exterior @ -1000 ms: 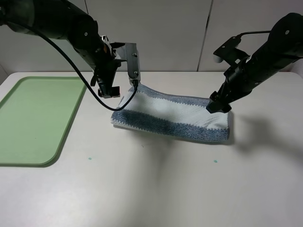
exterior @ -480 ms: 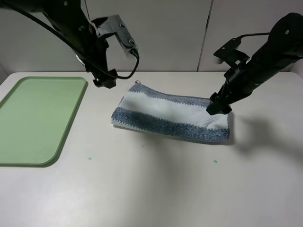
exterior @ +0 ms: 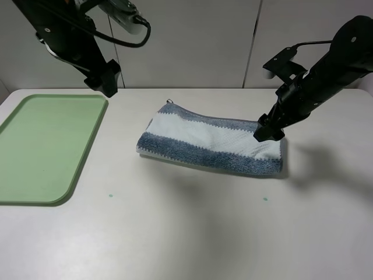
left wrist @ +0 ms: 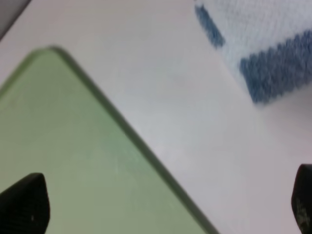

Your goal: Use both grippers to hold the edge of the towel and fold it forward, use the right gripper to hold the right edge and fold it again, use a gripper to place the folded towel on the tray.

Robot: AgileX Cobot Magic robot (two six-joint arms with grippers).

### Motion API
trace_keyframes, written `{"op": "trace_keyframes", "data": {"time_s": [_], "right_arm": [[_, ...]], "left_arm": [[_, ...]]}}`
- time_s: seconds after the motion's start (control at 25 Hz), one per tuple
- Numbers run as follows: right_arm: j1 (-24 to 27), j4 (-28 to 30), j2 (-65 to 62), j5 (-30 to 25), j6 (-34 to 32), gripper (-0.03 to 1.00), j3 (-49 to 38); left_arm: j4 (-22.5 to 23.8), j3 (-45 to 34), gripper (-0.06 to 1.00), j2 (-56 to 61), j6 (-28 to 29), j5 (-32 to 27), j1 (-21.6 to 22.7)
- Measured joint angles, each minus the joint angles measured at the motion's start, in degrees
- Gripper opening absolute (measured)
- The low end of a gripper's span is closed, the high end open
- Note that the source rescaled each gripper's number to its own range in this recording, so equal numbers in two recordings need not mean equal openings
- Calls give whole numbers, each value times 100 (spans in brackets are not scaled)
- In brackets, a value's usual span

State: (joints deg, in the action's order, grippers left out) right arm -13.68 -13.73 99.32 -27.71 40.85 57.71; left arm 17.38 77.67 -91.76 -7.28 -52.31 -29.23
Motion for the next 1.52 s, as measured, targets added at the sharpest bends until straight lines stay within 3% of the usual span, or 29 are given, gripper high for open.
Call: {"op": "trace_keyframes", "data": {"time_s": [0.16,0.44,1.0,1.16,1.36,1.52], "right_arm": [[0,-1,0,0,-20,100,0],[0,-6,0,0,-35,100,0],[0,-24,0,-15,-421,100,0],[0,-24,0,-15,-1172,100,0],[0,-24,0,-119,-3011,100,0],[0,67,0,-197,-4038,100,0]], "left_arm": [[-20,0,100,381,179,-286,0],[-473,0,100,819,262,-642,0],[-538,0,100,901,279,-713,0],[-538,0,100,901,281,-713,0],[-538,0,100,901,281,-713,0],[-538,0,100,901,281,-713,0]]}}
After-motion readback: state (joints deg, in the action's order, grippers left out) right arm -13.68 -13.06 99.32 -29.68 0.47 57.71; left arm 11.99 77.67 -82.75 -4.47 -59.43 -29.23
